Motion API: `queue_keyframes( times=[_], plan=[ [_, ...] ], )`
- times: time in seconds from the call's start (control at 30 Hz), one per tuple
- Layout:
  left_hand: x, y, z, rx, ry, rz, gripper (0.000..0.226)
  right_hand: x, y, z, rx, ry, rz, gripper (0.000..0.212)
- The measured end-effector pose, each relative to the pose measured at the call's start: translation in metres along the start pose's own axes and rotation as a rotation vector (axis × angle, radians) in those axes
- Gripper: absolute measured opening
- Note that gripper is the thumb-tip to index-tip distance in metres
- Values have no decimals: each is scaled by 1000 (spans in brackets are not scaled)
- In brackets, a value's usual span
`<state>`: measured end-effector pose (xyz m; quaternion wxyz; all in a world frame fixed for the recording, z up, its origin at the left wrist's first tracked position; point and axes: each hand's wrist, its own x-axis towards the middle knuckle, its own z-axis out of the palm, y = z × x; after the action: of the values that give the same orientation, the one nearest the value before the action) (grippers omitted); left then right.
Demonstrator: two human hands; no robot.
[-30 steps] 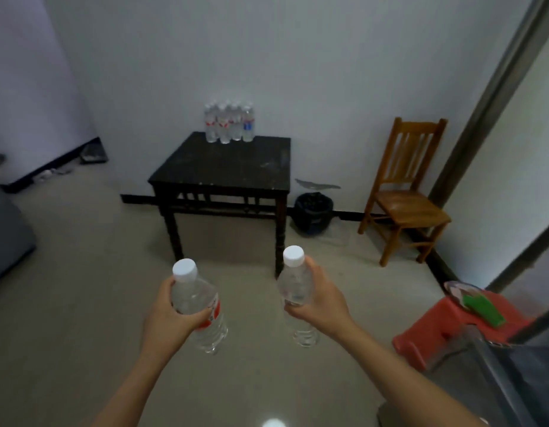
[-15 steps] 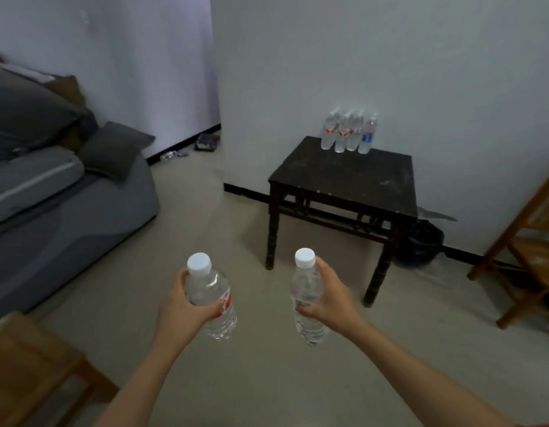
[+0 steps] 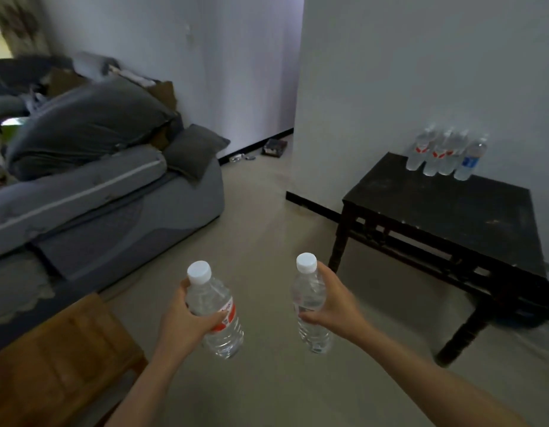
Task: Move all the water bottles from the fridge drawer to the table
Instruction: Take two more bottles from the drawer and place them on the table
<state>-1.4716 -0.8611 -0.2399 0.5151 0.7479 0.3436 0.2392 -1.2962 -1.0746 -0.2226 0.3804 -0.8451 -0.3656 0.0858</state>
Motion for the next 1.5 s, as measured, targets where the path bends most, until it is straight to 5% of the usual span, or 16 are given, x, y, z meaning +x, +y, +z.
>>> queue_keyframes(
  times=[0.37,0.8,1.13,1.5],
  plan=[
    [138,36,-7,-48,128,30,68,179,-2,18,-36,-69,-176,97],
    [314,-4,-57,-135,157,13,68,354,-27,102,-9,-82,-96,94],
    [473,-11,-102,-81,24,61,75,457,-67,134,60,110,18,90],
    [573,-17,-18,-117,-251,36,58,514,-7,119,-26,179,301,96]
  ],
)
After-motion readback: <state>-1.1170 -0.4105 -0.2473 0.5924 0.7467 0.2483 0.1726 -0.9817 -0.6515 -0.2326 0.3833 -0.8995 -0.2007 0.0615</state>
